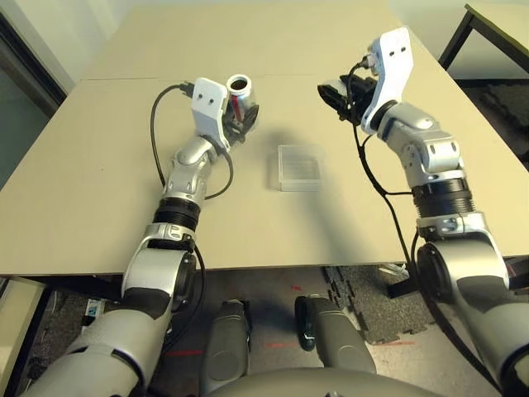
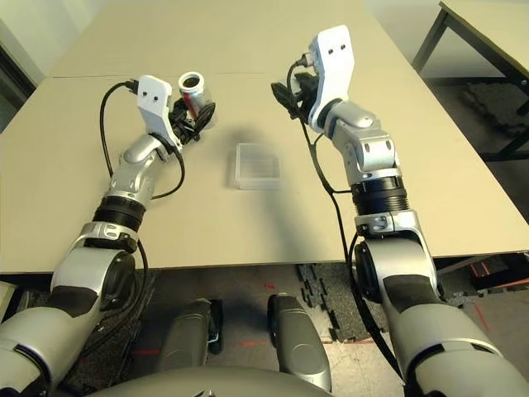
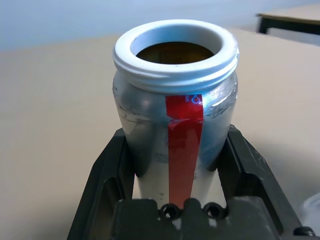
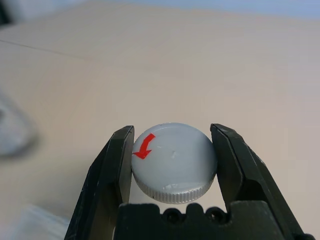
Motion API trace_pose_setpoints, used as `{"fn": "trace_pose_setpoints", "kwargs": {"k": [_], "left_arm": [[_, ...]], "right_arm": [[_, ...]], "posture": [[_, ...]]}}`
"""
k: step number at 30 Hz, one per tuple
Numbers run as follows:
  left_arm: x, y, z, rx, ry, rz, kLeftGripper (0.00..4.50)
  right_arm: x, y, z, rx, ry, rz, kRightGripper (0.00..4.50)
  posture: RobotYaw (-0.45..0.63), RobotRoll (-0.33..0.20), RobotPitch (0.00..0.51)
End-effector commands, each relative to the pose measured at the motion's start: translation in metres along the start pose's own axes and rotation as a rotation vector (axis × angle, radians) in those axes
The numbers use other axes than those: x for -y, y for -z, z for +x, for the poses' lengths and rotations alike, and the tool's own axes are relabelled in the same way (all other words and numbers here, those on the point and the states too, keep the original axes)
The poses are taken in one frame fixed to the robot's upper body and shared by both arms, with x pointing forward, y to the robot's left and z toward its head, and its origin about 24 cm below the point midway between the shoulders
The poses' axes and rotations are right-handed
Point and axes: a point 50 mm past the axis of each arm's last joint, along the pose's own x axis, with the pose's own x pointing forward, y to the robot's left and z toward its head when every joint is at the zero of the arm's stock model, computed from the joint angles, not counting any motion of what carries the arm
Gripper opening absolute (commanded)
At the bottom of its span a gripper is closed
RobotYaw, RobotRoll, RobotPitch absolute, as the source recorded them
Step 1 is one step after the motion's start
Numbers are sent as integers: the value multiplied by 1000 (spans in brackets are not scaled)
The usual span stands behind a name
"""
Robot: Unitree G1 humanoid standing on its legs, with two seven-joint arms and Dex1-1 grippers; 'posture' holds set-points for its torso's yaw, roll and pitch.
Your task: Pour the medicine from the bottle into the box.
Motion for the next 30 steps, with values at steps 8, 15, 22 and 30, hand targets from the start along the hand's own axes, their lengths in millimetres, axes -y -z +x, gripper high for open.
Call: {"fn": "trace_pose_setpoints", "kwargs": {"k": [8,15,22,30], "left_arm": [[1,15,-2,-11,-129,-59,2515],[-2,12,-3,-1,-135,-53,2515],[-1,7,-1,10,-139,-57,2515],[-1,7,-1,4,-136,-62,2515]], "right_arm": [[11,47,-3,-63,111,23,2555],[5,63,-3,-101,97,46,2555],[5,68,-4,-123,94,50,2555],[6,60,-3,-103,84,42,4500]], "posture": [[-127,0,90],[-119,0,97],[-116,0,102],[-121,0,108]]}}
